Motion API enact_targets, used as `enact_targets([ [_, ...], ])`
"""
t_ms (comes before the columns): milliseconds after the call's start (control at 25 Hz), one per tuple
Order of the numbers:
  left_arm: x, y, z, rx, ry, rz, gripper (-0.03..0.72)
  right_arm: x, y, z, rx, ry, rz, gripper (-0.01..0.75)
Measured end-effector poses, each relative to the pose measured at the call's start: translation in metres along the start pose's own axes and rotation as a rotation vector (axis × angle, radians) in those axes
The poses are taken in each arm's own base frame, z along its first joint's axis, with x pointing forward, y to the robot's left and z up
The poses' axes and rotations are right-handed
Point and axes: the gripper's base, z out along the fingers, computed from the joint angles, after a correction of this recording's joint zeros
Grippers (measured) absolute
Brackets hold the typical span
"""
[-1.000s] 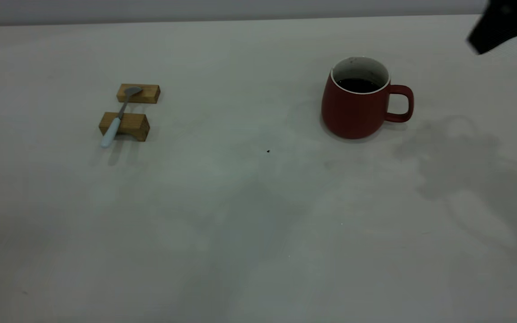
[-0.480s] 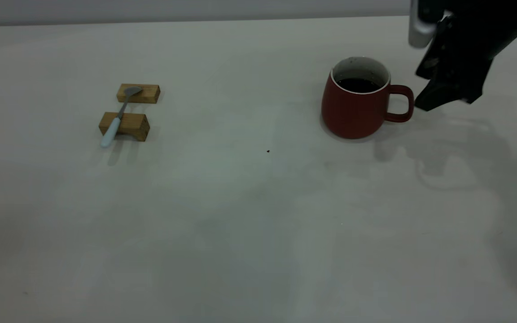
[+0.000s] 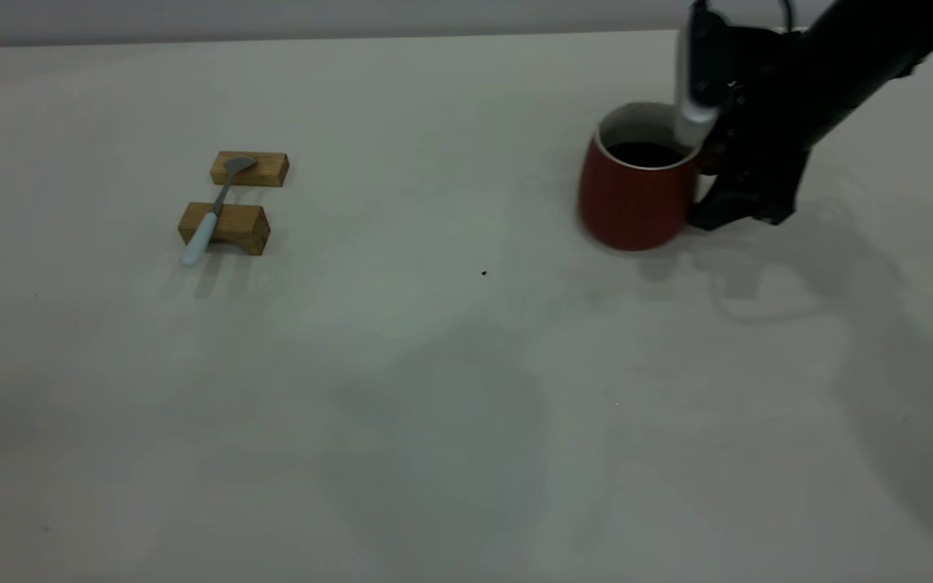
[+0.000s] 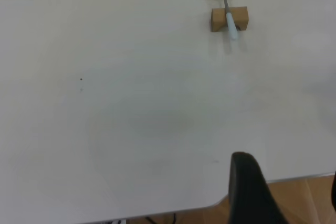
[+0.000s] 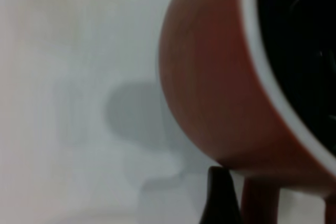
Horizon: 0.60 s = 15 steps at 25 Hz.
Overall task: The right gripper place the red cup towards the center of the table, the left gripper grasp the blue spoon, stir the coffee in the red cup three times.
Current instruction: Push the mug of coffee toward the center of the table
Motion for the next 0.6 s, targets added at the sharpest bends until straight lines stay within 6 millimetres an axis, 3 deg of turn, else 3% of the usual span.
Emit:
enact_targets([
  [320, 0.000, 0.000, 0.000, 0.000, 0.000, 0.000, 0.448, -0.058, 0.001, 0.025, 0.012, -0.078, -0.062, 0.579],
  [600, 0.000, 0.000, 0.000, 0.000, 0.000, 0.000, 0.448, -0.109, 0.003, 0.028, 0.039, -0.162, -0.078, 0.579],
])
